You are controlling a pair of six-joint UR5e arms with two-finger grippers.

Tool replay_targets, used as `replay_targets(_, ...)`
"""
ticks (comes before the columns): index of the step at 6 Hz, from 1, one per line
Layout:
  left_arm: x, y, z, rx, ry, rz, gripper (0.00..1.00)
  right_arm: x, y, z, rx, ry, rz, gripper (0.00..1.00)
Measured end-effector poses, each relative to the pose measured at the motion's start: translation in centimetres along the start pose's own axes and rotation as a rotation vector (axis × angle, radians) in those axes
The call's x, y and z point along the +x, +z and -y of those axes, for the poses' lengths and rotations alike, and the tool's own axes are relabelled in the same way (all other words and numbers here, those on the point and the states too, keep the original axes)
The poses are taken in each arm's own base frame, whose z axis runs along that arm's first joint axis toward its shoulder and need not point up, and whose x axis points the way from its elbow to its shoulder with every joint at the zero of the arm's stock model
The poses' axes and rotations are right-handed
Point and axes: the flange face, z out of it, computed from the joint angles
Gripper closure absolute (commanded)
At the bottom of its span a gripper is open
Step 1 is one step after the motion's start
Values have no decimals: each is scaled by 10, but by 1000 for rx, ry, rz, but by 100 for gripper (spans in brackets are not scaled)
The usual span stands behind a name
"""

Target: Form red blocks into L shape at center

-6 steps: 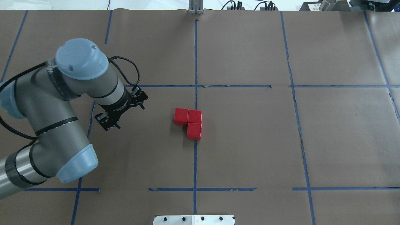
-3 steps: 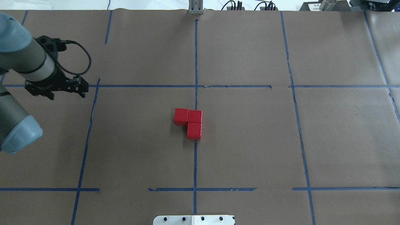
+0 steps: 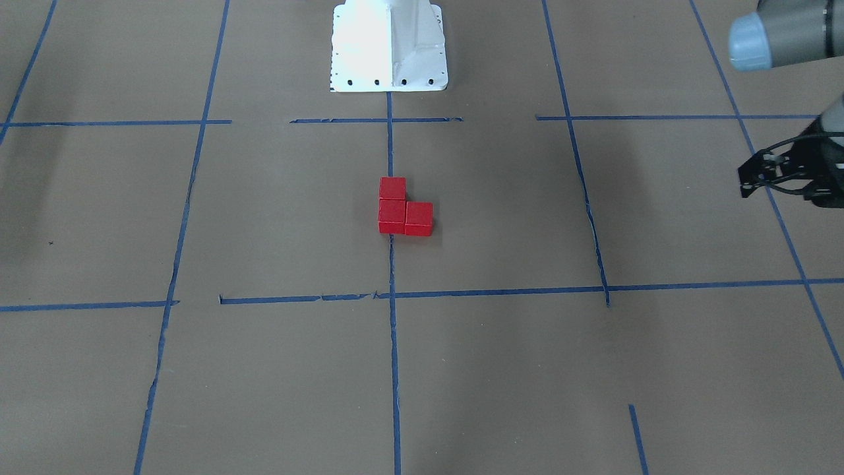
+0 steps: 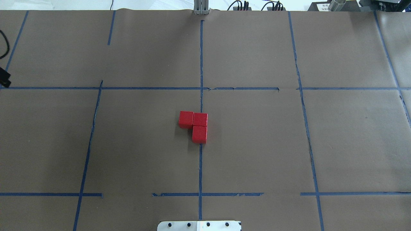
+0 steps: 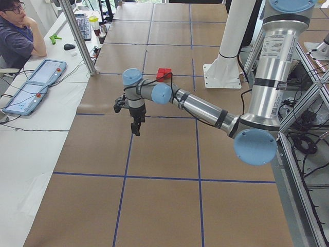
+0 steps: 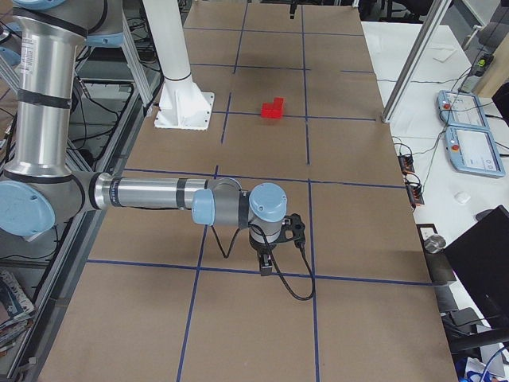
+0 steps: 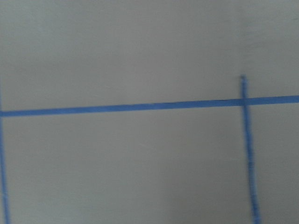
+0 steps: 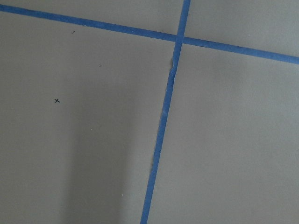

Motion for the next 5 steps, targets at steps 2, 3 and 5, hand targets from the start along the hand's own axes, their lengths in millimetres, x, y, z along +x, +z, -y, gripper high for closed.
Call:
replay_targets(2, -123, 18, -68, -8, 20, -49, 0, 0, 0, 0, 0, 0, 0, 0)
replay_targets(3, -156, 33, -105, -9, 2, -74, 0, 0, 0, 0, 0, 1, 0, 0)
replay_targets(5, -174, 50, -136, -23, -26, -104, 0, 0, 0, 0, 1, 1, 0, 0)
